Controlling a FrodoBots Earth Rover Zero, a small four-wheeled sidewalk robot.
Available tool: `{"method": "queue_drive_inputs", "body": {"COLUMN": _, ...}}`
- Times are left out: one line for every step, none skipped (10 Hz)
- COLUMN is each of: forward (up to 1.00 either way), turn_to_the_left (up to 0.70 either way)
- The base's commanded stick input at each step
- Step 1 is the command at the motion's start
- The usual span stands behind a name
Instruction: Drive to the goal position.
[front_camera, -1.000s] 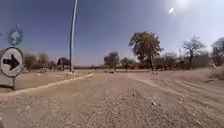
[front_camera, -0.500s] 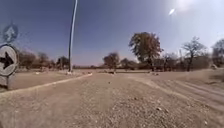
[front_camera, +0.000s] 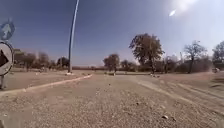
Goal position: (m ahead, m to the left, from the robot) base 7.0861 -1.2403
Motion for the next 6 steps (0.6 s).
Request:
{"method": "queue_drive_inputs", "body": {"forward": 0.5, "turn_to_the_left": 0.0}}
{"method": "queue_drive_inputs", "body": {"forward": 0.5, "turn_to_the_left": 0.0}}
{"method": "queue_drive_inputs", "body": {"forward": 0.5, "turn_to_the_left": 0.0}}
{"method": "queue_drive_inputs", "body": {"forward": 0.5, "turn_to_the_left": 0.0}}
{"method": "queue_drive_inputs", "body": {"forward": 0.5, "turn_to_the_left": 0.0}}
{"method": "queue_drive_inputs", "body": {"forward": 0.5, "turn_to_the_left": 0.0}}
